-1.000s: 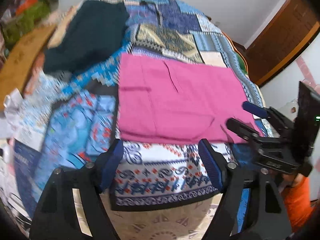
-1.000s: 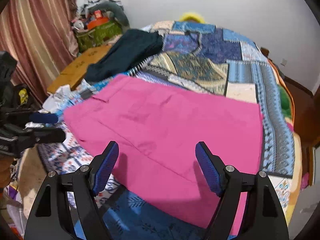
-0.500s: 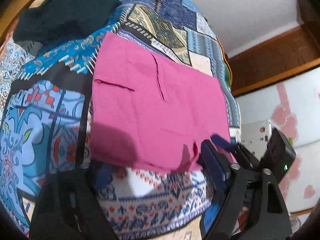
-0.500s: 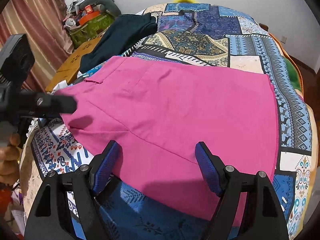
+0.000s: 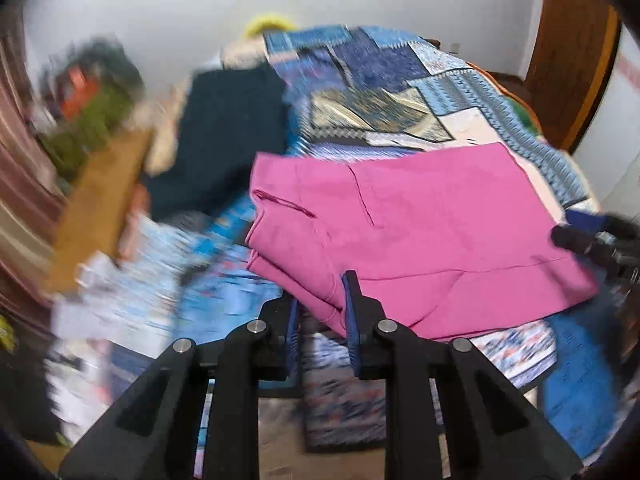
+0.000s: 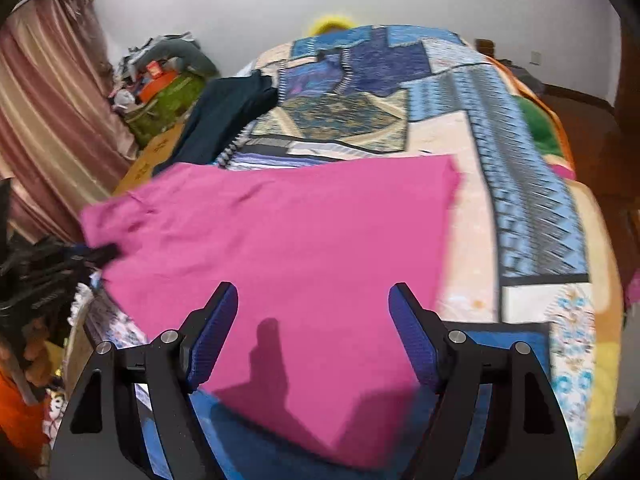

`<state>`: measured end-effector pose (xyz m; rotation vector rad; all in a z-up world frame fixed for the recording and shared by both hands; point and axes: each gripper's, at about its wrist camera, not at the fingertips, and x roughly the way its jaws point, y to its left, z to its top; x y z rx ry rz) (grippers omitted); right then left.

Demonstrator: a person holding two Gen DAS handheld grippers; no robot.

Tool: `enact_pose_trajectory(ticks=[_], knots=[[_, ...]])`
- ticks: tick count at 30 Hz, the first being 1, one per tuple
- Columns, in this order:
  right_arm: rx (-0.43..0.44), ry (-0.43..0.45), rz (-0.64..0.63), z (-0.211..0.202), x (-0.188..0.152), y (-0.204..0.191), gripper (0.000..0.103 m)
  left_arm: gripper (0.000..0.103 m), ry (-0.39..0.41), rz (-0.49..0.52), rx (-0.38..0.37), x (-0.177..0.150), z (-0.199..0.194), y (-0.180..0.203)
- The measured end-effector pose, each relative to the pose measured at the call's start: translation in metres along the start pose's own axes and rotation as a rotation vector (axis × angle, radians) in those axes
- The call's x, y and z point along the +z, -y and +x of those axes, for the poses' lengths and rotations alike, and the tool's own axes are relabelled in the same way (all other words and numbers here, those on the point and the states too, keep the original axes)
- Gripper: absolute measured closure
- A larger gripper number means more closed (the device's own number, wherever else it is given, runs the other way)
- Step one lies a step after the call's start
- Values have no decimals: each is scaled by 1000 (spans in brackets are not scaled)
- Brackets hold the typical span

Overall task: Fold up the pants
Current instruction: 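Lift the trouser edge with the left gripper and fold it over the rest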

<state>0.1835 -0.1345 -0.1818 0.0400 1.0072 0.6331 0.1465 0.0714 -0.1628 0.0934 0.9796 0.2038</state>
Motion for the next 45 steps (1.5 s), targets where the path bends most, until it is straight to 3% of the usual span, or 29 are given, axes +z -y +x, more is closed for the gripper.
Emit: enact_pose_trajectory(ticks=[5, 9, 15, 19, 25, 33, 40, 41, 45], knots=[[-41, -67, -73, 7, -19, -5, 29, 84, 77, 59, 124, -1, -15, -1], [-65, -62, -115, 10, -32, -11, 28, 87, 130, 49, 123, 11, -26, 4], [-55, -69, -102, 9, -33, -5, 28, 89, 220, 63, -45, 42, -55, 26], [-51, -74, -95, 9, -32, -4, 28, 90, 236, 109, -131, 55, -60, 52], [-48, -72, -90, 10, -32, -3, 28, 91, 182, 147, -274, 61, -51, 86], [-50, -77, -84, 9, -32, -2, 28, 92, 58, 99, -441, 55, -25, 94], [-52, -71, -73, 9, -33, -1, 28, 91, -32, 80, -506, 45, -12, 99], [-51, -70, -72, 9, -33, -1, 28, 89, -35, 77, -521, 44, -13, 99], [-48, -68, -66, 9, -34, 1, 28, 58, 3, 91, -495, 43, -24, 96]])
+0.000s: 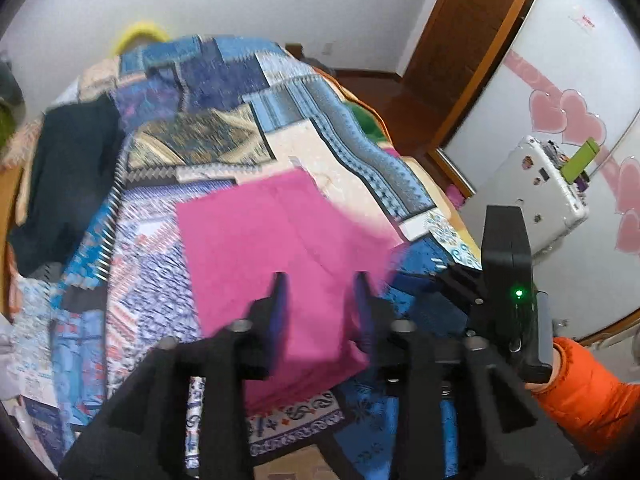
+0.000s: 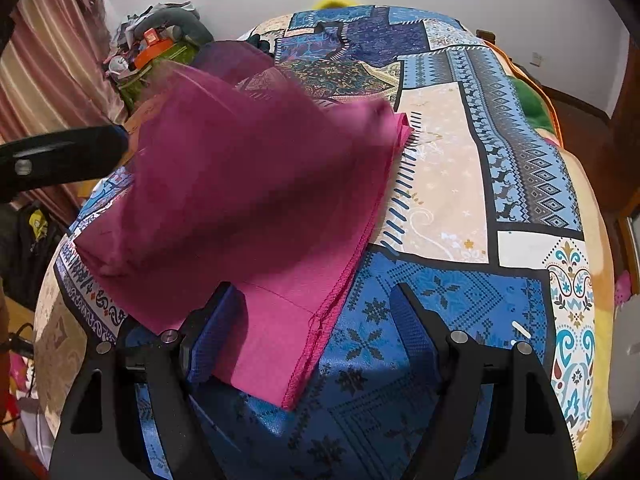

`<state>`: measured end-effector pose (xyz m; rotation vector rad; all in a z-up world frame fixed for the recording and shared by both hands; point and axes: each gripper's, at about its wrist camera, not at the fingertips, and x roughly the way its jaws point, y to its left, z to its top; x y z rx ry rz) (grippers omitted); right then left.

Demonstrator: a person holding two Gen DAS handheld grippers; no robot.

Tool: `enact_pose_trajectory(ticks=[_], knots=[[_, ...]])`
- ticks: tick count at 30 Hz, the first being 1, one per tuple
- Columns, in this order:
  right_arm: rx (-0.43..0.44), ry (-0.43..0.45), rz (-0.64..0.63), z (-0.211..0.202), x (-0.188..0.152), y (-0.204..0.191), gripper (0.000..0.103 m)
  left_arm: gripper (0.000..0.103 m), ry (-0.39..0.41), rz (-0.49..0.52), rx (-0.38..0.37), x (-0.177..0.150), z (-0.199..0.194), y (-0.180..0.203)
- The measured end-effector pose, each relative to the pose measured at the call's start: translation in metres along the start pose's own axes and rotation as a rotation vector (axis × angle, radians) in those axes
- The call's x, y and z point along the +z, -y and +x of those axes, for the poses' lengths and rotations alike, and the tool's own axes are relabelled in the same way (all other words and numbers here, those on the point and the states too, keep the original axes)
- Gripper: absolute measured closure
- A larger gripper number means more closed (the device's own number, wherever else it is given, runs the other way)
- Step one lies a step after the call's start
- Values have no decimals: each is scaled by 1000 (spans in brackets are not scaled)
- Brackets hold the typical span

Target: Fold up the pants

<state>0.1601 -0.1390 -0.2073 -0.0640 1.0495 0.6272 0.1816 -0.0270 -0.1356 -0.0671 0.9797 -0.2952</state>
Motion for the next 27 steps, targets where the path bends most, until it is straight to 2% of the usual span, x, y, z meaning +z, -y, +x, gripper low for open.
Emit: enact_pose_trajectory(ticks=[1, 5, 10, 14, 17, 22, 27], knots=[[0, 1, 1, 0, 0, 0, 28, 53, 29, 19, 33, 1, -6, 1], [6, 7, 13, -1, -3, 2, 28, 52, 71, 65, 155, 12, -15, -6], [12, 12, 29, -5, -5, 2, 28, 39, 82, 54, 208, 36, -12, -35], [30, 13, 51, -13, -7, 4, 28, 38, 22, 35, 254, 61, 11, -64], [3, 47, 60, -23, -10, 6, 28, 38, 2, 17, 312, 77, 31, -80], [-28, 85, 84, -37, -11, 12, 28, 28, -46, 45, 365, 98, 75, -93], [-57, 95, 101, -40, -10, 18, 27, 28, -195, 86, 378, 103, 140, -101]])
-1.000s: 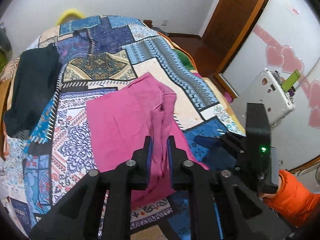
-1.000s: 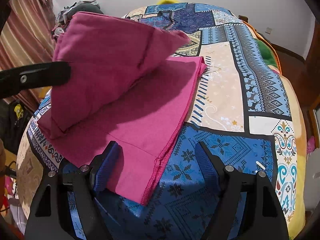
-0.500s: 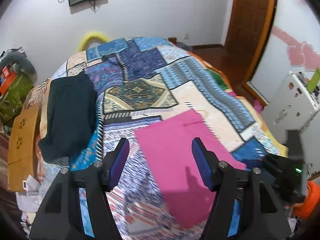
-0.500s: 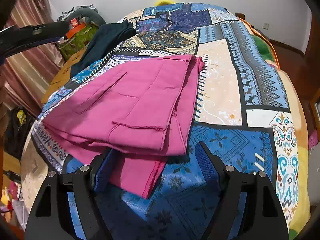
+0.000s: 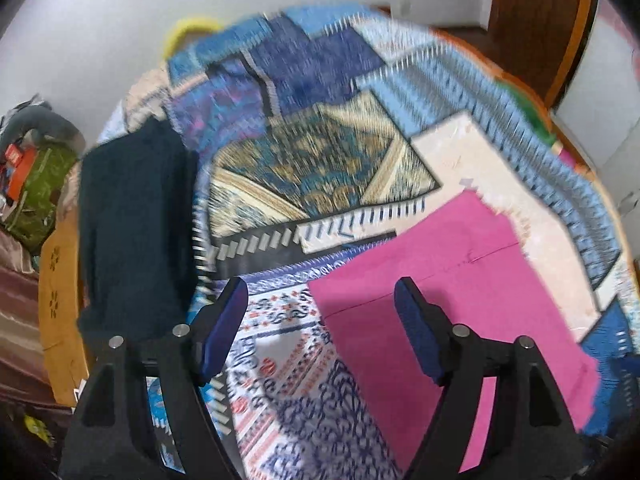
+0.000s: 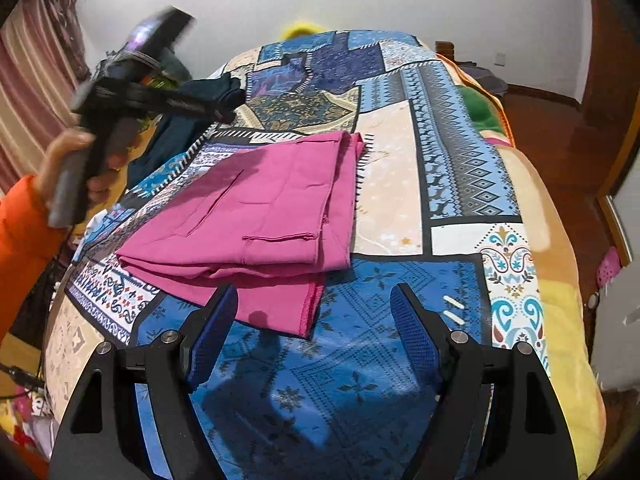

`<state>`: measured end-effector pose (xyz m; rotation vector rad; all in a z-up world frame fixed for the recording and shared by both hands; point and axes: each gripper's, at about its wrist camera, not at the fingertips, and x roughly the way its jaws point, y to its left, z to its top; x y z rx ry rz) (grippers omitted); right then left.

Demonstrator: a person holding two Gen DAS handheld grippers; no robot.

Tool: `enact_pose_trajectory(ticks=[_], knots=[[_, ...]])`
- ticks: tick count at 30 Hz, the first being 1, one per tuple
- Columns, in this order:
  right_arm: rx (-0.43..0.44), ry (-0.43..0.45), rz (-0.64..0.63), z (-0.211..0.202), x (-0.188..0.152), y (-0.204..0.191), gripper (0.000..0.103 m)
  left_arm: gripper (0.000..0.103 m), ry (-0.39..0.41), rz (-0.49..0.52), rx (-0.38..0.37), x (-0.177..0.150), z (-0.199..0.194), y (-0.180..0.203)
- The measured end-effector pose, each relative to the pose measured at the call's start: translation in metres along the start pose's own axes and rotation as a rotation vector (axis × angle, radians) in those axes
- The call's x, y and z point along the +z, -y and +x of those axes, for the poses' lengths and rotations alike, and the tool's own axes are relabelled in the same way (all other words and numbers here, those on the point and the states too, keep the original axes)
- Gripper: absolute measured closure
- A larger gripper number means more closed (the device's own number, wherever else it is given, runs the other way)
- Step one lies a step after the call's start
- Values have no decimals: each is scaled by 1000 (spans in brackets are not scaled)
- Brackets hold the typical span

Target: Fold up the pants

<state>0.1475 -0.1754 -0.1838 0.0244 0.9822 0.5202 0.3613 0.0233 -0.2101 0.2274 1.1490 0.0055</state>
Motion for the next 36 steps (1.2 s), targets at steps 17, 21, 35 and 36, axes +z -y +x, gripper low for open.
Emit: enact_pose_trajectory(ticks=[17, 21, 35, 36], knots=[[-7, 8, -34, 4, 12, -8, 27, 12, -93, 118, 113, -54, 29, -12], [-3, 23, -43, 2, 14, -12, 27, 10, -98, 43, 81, -82, 7, -37], [54, -82, -41, 54, 34, -24, 28, 11, -23, -126, -51, -155, -57, -52], [60, -86, -42, 56, 37, -23, 29, 12, -6, -119, -37, -157, -61, -50]])
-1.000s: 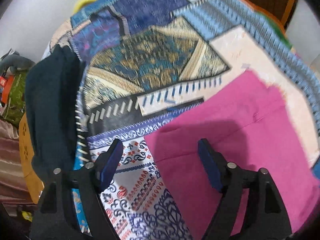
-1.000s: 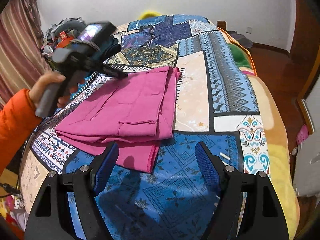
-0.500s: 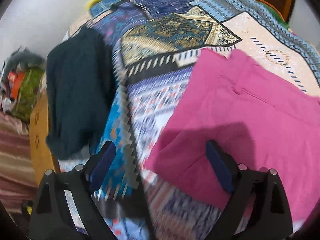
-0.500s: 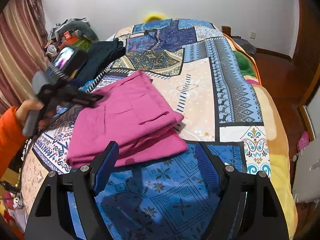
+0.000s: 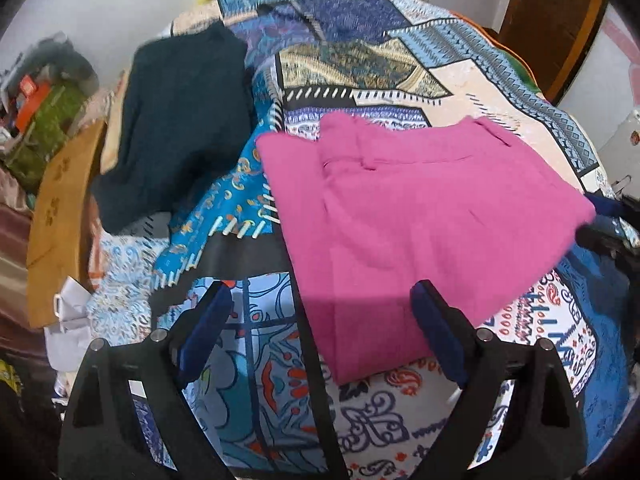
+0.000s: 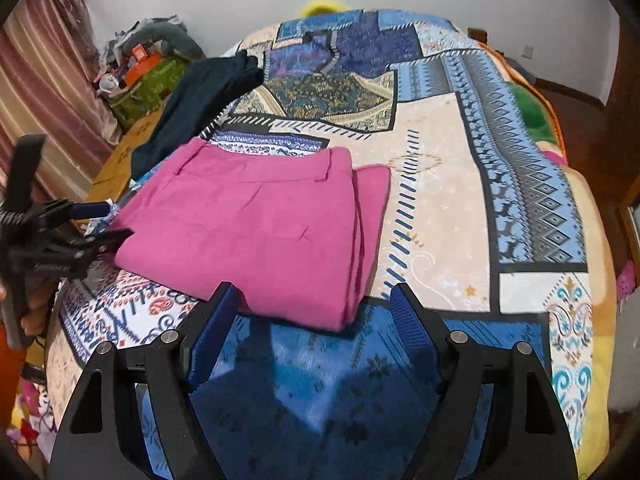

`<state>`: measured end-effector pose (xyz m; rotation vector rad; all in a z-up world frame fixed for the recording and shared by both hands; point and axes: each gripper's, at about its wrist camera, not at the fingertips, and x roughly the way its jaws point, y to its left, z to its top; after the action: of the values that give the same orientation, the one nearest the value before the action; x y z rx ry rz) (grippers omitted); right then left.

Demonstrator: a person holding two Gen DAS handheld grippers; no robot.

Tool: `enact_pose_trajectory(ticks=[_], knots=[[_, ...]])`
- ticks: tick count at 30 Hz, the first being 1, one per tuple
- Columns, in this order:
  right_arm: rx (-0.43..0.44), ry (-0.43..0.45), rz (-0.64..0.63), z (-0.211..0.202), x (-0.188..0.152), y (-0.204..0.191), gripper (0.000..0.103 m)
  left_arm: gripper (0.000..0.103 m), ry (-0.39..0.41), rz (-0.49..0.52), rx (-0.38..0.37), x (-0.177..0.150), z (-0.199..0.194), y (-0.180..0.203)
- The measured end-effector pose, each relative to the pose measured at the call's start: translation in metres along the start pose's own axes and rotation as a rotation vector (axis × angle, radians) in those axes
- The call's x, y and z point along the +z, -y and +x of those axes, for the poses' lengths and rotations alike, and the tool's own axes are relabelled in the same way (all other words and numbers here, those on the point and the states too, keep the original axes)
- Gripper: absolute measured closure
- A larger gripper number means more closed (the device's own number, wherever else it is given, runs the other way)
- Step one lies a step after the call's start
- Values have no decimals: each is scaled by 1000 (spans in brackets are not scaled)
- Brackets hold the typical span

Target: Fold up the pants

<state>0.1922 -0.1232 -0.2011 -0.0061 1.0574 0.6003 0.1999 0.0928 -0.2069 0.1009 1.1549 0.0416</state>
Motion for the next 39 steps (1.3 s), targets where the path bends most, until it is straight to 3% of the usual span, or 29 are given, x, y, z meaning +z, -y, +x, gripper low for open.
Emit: enact_pose_trajectory(ticks=[3, 7, 8, 9, 10, 11, 15, 21, 25, 32, 39], knots=[[20, 9, 0, -2, 9, 1, 35, 26, 26, 2, -11, -1, -3, 0], [11, -9, -9, 8, 21, 4, 41, 38, 17, -63, -56, -2, 1, -10], [4, -25, -12, 13, 22, 5, 48, 40, 15, -83, -67, -2, 2, -13], [5, -57, -22, 21, 21, 6, 56, 47, 18, -96, -64, -3, 4, -15], [11, -91, -33, 29, 18, 7, 58, 57, 17, -103, -37, -4, 5, -17], [19, -101, -40, 32, 15, 8, 59, 61, 14, -109, -20, -5, 7, -19], [22, -94, -74, 30, 11, 8, 65, 62, 11, -135, -45, -13, 10, -30], [2, -103, -100, 24, 16, 3, 64, 62, 25, -97, -18, -2, 2, -31], [36, -135, -106, 17, 27, 3, 64, 62, 75, -90, -24, 16, -13, -37], [30, -75, -103, 18, 54, 6, 60, 62, 121, -56, -66, 61, -18, -29], [69, -160, -6, 70, 76, 24, 61, 62, 20, -8, -151, 89, 30, -2]])
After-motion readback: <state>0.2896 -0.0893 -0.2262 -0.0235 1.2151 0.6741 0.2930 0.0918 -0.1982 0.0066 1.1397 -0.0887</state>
